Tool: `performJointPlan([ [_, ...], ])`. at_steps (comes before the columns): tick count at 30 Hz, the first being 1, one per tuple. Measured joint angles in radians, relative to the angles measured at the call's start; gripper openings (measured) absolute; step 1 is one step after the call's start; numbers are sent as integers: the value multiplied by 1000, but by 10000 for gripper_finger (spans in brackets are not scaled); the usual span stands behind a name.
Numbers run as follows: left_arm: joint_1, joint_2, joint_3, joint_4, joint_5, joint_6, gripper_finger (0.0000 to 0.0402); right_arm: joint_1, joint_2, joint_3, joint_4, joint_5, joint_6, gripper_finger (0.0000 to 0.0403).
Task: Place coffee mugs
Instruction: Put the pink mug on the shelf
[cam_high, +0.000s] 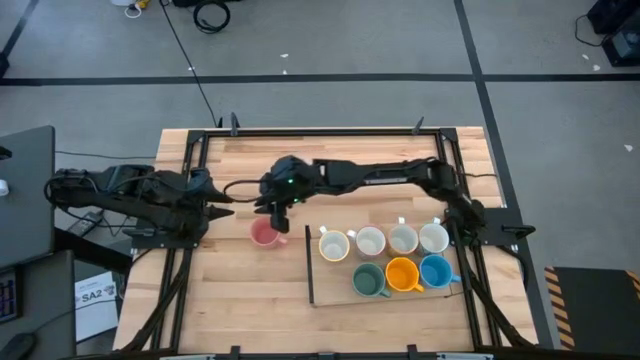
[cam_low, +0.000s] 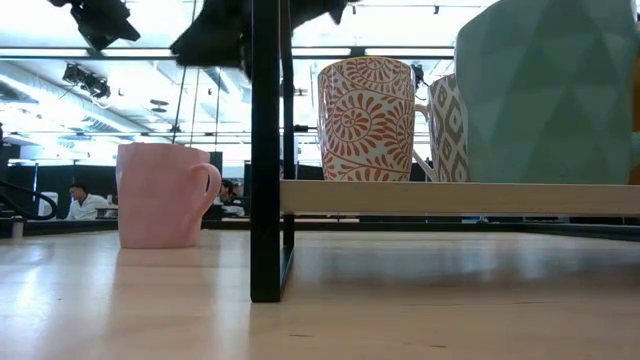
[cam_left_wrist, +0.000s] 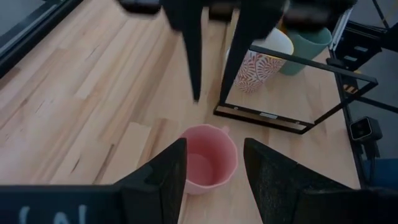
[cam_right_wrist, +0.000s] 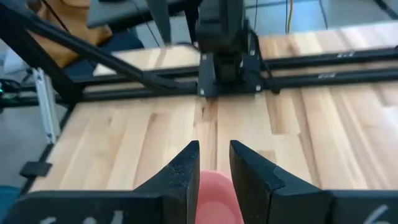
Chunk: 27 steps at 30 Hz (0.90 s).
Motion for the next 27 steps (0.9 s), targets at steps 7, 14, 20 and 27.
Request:
performJointPlan([
  [7, 0, 0, 0, -20, 0, 0, 167, -9, 81, 11, 8, 3, -1, 94],
  [14, 0, 2, 0, -26, 0, 0, 167, -14, 125, 11, 9, 49, -20, 94],
  [20, 0, 2, 0, -36, -3, 0, 167, -14, 131, 10, 3, 65, -20, 94],
  [27, 0, 2, 0, -36, -4, 0, 167, -13, 131, 10, 1, 72, -11, 95],
])
